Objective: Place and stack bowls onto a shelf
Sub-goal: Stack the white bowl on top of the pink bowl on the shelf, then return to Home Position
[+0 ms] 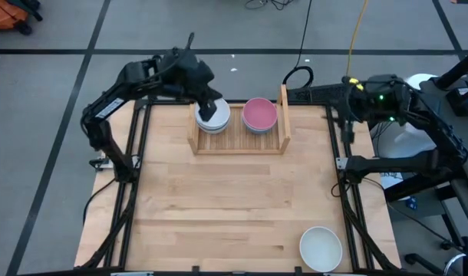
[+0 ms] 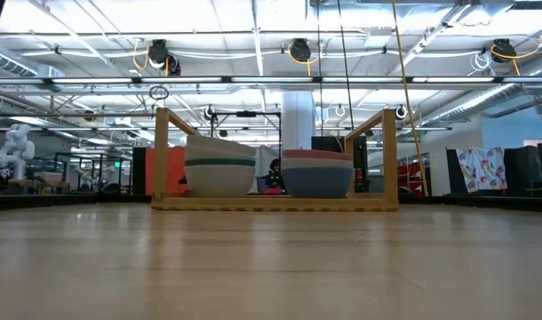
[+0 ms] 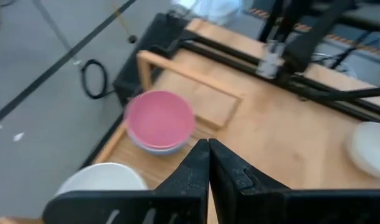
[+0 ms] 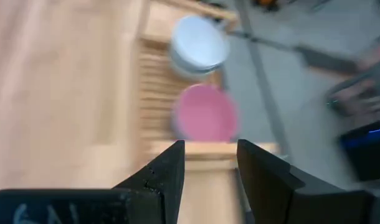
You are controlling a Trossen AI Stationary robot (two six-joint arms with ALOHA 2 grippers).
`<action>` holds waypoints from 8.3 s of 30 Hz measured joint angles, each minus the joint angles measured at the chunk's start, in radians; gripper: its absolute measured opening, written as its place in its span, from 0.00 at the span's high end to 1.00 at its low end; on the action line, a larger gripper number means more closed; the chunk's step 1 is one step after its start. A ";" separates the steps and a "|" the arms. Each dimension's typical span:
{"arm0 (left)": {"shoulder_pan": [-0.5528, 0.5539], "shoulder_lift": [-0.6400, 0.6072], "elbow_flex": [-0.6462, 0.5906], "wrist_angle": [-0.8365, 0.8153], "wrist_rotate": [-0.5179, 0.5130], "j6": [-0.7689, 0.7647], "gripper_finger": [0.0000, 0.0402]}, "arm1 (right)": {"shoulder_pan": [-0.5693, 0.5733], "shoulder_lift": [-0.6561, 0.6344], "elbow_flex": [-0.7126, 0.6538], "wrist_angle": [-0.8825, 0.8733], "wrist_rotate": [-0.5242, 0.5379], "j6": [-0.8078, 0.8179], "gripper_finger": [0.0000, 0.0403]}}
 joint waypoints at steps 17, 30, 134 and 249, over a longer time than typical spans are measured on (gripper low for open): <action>-0.206 -0.021 -0.002 -0.007 -0.009 -0.061 0.98 | 0.116 0.021 -0.067 -0.330 -0.417 0.490 0.65; -0.287 -0.072 -0.001 -0.161 -0.008 -0.046 0.98 | 0.358 0.121 -0.368 -0.333 -0.538 0.651 0.65; -0.283 -0.126 -0.001 -0.207 -0.040 -0.012 0.98 | -0.094 0.483 -0.119 0.350 -0.114 0.374 1.00; -0.088 -0.551 -0.001 -0.206 -0.140 0.141 0.98 | -0.282 0.006 -0.120 0.600 0.011 0.040 1.00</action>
